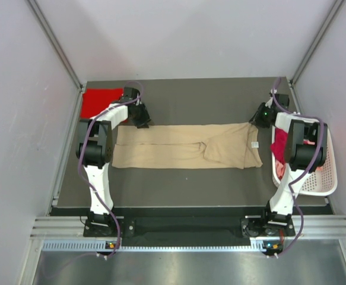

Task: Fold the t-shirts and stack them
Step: Fold the tshirt

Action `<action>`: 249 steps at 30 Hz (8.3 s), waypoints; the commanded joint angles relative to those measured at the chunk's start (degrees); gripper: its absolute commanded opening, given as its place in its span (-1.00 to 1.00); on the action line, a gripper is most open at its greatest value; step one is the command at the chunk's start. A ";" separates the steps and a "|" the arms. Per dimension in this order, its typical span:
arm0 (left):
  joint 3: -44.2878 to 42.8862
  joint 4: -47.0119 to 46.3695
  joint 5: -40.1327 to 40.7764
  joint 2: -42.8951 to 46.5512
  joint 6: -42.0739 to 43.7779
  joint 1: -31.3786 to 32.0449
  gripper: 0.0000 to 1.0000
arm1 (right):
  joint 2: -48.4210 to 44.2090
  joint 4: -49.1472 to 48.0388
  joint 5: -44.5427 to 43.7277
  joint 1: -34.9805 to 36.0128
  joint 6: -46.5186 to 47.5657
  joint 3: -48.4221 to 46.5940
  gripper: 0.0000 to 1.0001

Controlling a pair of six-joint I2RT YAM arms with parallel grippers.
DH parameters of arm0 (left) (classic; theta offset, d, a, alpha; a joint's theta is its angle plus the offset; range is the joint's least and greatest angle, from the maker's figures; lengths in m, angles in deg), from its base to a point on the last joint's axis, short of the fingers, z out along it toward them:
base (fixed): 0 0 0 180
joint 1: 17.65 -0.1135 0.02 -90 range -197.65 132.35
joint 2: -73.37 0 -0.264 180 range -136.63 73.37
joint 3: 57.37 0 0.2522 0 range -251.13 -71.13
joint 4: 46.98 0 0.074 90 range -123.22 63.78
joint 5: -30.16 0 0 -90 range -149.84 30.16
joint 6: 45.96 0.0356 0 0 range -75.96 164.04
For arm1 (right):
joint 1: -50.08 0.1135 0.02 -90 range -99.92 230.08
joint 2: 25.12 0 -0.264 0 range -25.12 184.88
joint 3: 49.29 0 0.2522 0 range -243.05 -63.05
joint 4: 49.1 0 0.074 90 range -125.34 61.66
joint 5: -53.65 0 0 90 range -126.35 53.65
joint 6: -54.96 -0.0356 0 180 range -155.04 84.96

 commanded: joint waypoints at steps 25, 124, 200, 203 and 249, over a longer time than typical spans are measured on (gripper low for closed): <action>6.36 7.25 6.51 11.60 8.30 -1.92 -0.16 | -20.89 20.64 -20.14 12.58 -13.71 7.53 -0.69; 53.65 4.87 6.69 49.31 -5.33 -0.78 -1.00 | 2.39 18.98 -14.79 4.32 -5.91 -26.38 -0.48; 43.82 4.51 6.26 34.97 -4.36 0.45 -0.56 | 23.75 15.91 -6.08 12.84 -8.90 -37.46 -0.63; 38.92 7.15 7.30 36.82 -2.27 0.54 -0.50 | 20.52 16.34 -6.78 12.93 -9.42 -36.41 -0.62; 16.92 14.28 19.35 13.62 19.11 -7.37 -0.27 | 10.92 12.23 -21.02 2.47 -18.30 -23.92 -0.50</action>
